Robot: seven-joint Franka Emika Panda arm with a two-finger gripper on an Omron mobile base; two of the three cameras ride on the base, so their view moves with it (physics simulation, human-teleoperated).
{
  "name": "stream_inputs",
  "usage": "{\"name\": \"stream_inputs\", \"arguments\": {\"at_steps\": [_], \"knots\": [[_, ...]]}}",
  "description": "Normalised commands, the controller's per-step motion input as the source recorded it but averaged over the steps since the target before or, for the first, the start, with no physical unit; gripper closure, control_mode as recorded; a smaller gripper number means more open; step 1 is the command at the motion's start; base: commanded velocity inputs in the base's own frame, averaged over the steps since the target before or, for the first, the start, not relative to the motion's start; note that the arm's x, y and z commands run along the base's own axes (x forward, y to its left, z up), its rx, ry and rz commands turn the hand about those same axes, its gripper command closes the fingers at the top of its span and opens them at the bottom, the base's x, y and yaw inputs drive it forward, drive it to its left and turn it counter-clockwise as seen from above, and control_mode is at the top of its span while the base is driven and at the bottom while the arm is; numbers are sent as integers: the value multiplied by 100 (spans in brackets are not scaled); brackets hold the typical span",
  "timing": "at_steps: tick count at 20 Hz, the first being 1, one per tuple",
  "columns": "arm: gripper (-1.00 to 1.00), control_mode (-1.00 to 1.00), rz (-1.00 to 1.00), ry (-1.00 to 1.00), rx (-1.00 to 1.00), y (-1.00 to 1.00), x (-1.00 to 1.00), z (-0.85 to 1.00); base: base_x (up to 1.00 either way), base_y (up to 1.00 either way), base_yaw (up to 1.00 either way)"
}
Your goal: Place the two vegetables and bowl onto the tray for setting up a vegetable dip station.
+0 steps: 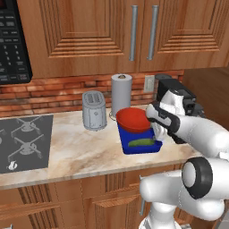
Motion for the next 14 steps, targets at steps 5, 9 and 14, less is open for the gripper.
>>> {"name": "stream_inputs", "arguments": {"at_steps": [5,9,14], "knots": [[-100,-100,-20,-7,0,15,-33,19,0,0,0],[-100,-100,-26,-5,0,13,-32,19,0,0,0],[-100,-100,-35,0,0,12,-30,24,0,0,0]]}}
